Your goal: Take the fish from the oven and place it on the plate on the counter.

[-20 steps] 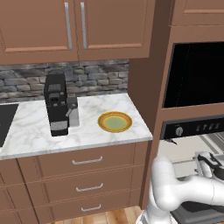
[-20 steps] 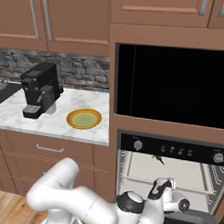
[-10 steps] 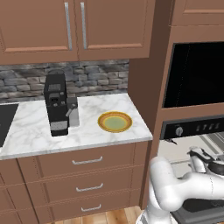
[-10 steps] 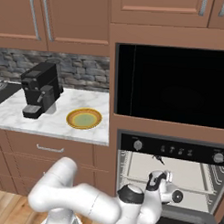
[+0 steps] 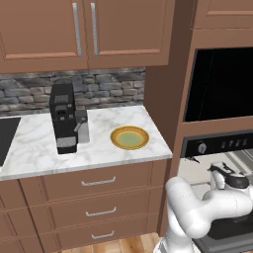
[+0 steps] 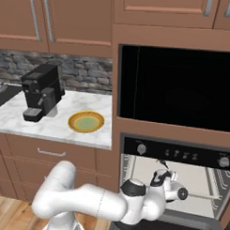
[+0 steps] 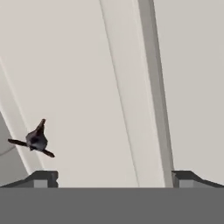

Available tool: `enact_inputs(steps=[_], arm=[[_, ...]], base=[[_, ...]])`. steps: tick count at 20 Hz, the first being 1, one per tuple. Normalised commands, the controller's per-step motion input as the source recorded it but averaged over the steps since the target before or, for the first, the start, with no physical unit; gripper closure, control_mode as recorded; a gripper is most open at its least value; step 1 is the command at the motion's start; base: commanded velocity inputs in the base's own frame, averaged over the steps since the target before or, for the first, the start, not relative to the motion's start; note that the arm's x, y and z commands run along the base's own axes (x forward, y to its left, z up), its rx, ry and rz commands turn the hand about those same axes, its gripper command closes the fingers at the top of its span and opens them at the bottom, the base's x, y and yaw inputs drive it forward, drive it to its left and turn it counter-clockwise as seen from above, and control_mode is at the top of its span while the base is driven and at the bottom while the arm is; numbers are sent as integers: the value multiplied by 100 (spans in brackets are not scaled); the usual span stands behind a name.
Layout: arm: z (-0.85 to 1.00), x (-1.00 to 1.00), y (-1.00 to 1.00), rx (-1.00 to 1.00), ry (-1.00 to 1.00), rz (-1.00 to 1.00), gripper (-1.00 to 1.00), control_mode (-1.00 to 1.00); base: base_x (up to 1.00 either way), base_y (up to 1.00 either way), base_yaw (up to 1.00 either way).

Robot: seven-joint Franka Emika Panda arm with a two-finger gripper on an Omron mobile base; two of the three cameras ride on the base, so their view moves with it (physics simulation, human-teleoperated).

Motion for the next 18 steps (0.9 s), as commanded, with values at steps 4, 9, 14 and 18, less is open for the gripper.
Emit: enact_inputs(steps=[4, 9, 14, 18], arm=[[-100, -13, 0, 28, -9, 0, -100, -100], [-100, -77, 0, 16, -8, 0, -100, -100], [-100, -79, 0, 10, -2, 0, 100, -100], [-100, -24, 0, 17, 0, 0, 100, -100]], base=[[0, 0, 0], [0, 0, 0], [0, 0, 0], [0, 0, 0]])
